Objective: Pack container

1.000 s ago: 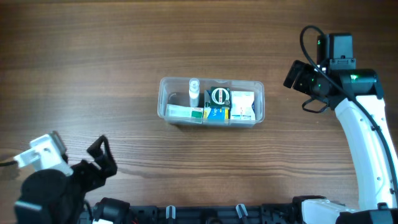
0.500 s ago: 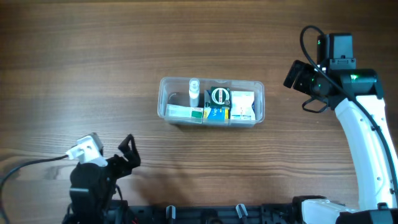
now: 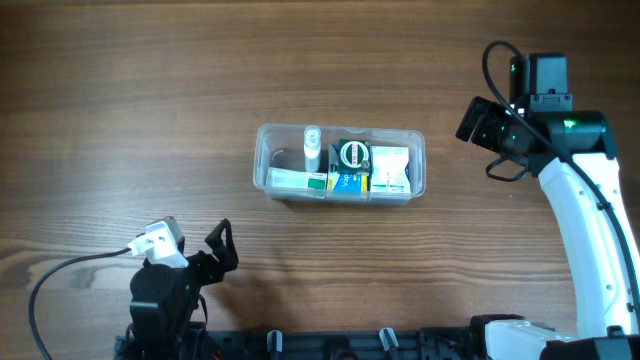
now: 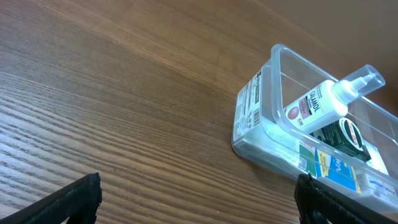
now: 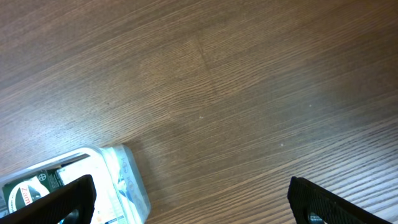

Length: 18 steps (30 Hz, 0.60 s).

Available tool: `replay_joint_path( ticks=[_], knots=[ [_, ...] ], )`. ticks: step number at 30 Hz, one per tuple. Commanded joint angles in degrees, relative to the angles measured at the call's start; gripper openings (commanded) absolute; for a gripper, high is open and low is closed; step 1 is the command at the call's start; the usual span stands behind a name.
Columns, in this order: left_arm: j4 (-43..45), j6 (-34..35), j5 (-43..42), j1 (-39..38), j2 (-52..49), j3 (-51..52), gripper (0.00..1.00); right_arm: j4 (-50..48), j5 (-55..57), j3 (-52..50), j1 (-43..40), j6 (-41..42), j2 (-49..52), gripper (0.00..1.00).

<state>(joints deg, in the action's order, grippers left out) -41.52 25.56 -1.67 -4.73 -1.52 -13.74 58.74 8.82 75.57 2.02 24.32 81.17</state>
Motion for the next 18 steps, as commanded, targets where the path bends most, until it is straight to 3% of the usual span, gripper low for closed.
replay_joint_path(
  ticks=[1,18],
  knots=[
    [0.2,-1.1,-0.9,0.4,1.4,1.7,1.0,0.0,0.2,0.5,-0.2,-0.3,0.4,1.0],
    [1.2,-1.2,-0.9,0.4,1.4,4.4,1.0,0.0,0.2,0.5,-0.2,-0.2,0.4,1.0]
  ],
)
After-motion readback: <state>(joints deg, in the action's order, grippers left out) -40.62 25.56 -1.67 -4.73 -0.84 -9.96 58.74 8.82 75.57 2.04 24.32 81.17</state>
